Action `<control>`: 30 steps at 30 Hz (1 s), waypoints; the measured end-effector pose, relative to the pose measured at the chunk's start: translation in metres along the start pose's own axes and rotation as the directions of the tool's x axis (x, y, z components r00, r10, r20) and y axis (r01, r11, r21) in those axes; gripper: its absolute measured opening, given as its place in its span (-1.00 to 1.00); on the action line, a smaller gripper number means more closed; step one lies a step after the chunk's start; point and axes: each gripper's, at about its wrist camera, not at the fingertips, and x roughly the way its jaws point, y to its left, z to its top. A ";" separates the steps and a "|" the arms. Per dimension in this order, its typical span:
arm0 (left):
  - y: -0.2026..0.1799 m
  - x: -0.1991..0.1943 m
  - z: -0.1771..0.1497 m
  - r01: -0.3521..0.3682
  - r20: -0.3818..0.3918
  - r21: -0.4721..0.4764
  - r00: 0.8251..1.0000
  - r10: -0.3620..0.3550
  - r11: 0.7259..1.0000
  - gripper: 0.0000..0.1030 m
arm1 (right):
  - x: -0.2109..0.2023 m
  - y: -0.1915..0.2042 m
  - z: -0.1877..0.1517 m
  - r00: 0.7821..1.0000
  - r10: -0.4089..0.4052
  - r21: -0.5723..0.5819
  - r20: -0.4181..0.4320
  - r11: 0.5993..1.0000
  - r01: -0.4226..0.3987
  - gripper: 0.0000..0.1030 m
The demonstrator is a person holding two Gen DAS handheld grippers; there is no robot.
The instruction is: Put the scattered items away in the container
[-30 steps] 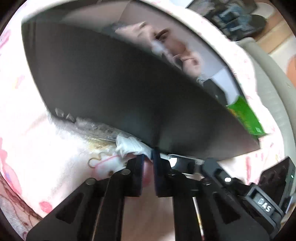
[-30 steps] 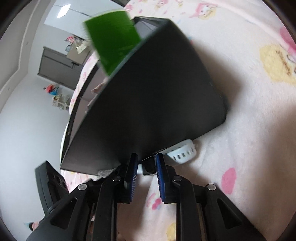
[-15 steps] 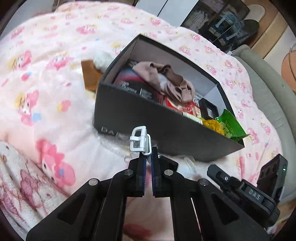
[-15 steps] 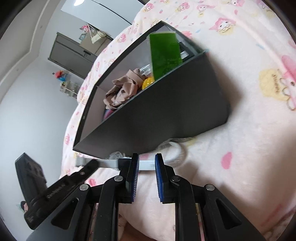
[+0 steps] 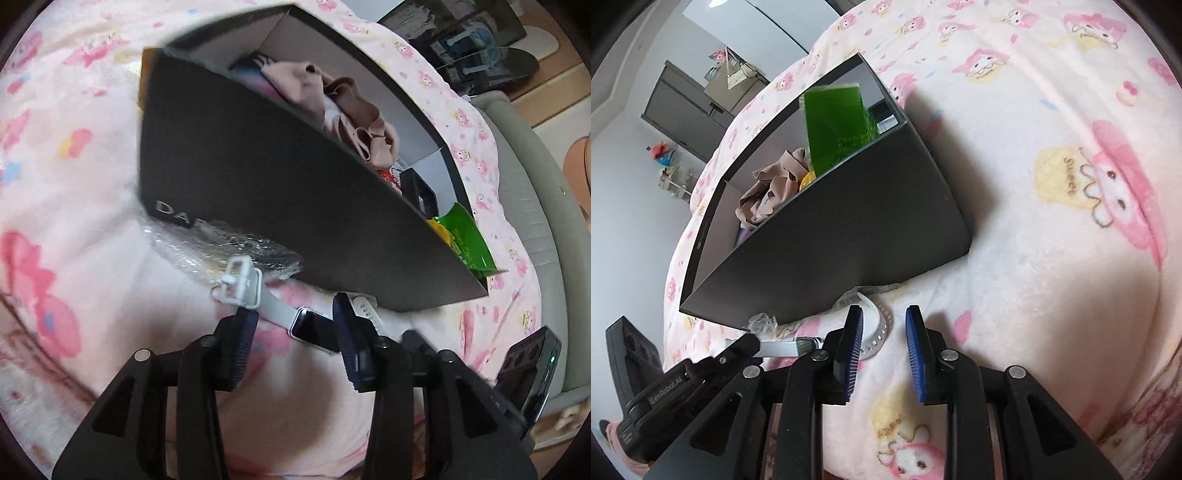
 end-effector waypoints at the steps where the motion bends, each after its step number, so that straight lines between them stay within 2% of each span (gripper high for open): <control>1: 0.002 0.007 0.000 0.016 -0.015 -0.020 1.000 -0.016 1.000 -0.11 | 0.005 -0.001 -0.001 0.999 0.024 0.001 -0.028 1.000 -0.024 -0.52; 2: 0.005 0.013 0.000 0.033 -0.034 -0.039 0.999 -0.035 0.999 0.07 | 0.010 -0.002 -0.002 0.997 0.055 0.006 -0.050 0.998 -0.055 -0.52; 3: 0.007 0.023 -0.001 0.039 -0.074 -0.057 0.996 -0.044 0.998 0.14 | 0.013 -0.003 -0.002 0.995 0.081 0.012 -0.062 0.997 -0.080 -0.52; 4: 0.007 0.029 -0.003 0.016 -0.099 -0.059 0.995 -0.022 0.998 0.12 | 0.015 -0.004 -0.003 0.992 0.098 0.018 -0.077 0.995 -0.097 -0.52; 7: -0.004 0.027 -0.007 -0.040 -0.055 0.016 0.998 0.041 0.999 0.06 | 0.016 -0.006 -0.003 0.991 0.113 0.041 -0.074 0.993 -0.111 -0.52; 8: -0.005 0.026 -0.007 -0.051 -0.035 0.021 0.998 0.052 0.998 -0.09 | 0.016 -0.006 -0.003 0.991 0.111 0.045 -0.077 0.993 -0.108 -0.52; 9: -0.005 0.025 -0.006 -0.064 -0.019 0.021 0.998 0.064 0.998 -0.56 | 0.016 -0.005 -0.004 0.991 0.105 0.046 -0.080 0.994 -0.102 -0.52; 10: -0.005 0.025 -0.006 -0.088 -0.014 0.029 0.996 0.088 0.996 -0.78 | 0.013 -0.003 -0.005 0.992 0.099 0.039 -0.080 0.995 -0.096 -0.52; 12: -0.009 0.018 -0.009 -0.072 0.006 0.043 0.997 0.072 0.996 -0.88 | 0.003 0.000 -0.012 0.992 0.099 0.016 -0.079 0.995 -0.098 -0.52; 14: -0.015 0.006 -0.014 -0.054 0.041 0.075 0.998 0.051 0.996 -0.89 | -0.006 0.003 -0.017 0.991 0.110 0.000 -0.072 0.994 -0.110 -0.52; 17: -0.023 -0.004 -0.019 -0.075 0.060 0.128 0.996 0.068 0.989 -0.89 | -0.013 -0.006 -0.027 0.988 0.130 0.003 -0.086 0.992 -0.130 -0.52; 20: -0.012 0.005 -0.017 -0.034 0.002 0.072 0.999 0.034 0.997 -0.88 | 0.005 -0.010 -0.020 0.986 0.117 0.069 -0.121 0.992 -0.109 -0.52; 25: -0.001 0.002 -0.014 0.021 0.018 0.017 1.000 -0.022 1.000 -0.88 | 0.029 -0.021 -0.009 0.979 0.185 0.187 -0.080 0.968 -0.168 -0.53; 27: 0.002 0.006 -0.015 0.021 0.001 0.006 1.000 -0.021 1.000 -0.88 | 0.034 -0.025 -0.012 0.981 0.181 0.229 -0.068 0.960 -0.161 -0.52; 29: 0.006 0.012 -0.015 0.018 -0.025 -0.016 1.000 -0.019 1.000 -0.74 | 0.031 -0.019 -0.016 0.986 0.159 0.182 -0.047 0.972 -0.148 -0.52; 30: 0.009 0.016 -0.014 0.018 -0.040 -0.034 0.999 -0.020 0.999 -0.43 | 0.030 -0.018 -0.017 0.987 0.153 0.171 -0.040 0.975 -0.144 -0.52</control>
